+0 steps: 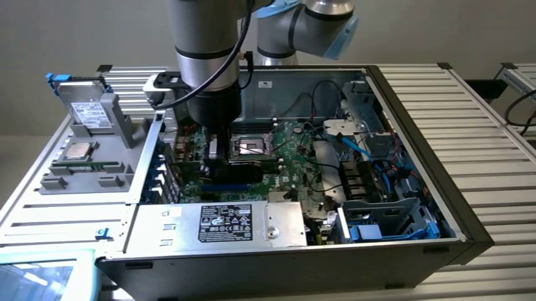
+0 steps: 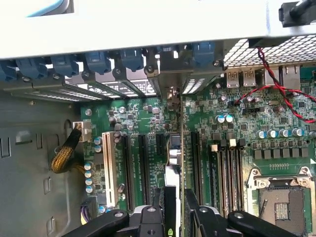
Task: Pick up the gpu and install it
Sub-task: 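Insert the gpu into the slot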
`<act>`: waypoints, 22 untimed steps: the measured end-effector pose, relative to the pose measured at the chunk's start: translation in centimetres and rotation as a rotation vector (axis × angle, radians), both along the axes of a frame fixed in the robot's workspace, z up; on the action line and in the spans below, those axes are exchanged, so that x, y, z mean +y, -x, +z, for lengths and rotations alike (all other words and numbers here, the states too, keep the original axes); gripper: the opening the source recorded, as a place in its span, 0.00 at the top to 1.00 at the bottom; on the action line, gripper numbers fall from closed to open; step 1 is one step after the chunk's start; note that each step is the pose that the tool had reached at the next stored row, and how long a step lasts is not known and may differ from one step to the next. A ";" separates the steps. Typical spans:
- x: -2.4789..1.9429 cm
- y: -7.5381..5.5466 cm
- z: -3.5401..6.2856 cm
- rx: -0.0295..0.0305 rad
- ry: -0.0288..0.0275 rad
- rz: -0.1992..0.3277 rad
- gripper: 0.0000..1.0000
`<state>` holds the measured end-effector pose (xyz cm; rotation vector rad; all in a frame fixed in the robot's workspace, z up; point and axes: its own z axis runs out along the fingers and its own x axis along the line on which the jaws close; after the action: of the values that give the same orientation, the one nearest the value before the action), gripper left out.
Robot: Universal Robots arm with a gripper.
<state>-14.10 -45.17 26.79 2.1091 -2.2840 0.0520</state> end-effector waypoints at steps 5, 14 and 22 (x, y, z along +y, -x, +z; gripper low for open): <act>-0.10 -0.7 0.02 0.0290 -0.0157 -0.001 0.72; -0.13 -1.2 0.02 0.0458 -0.0309 0.000 0.72; -0.25 -1.4 0.03 0.0710 -0.0482 0.000 0.72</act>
<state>-12.71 -45.42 26.82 2.0970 -2.2680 -0.0774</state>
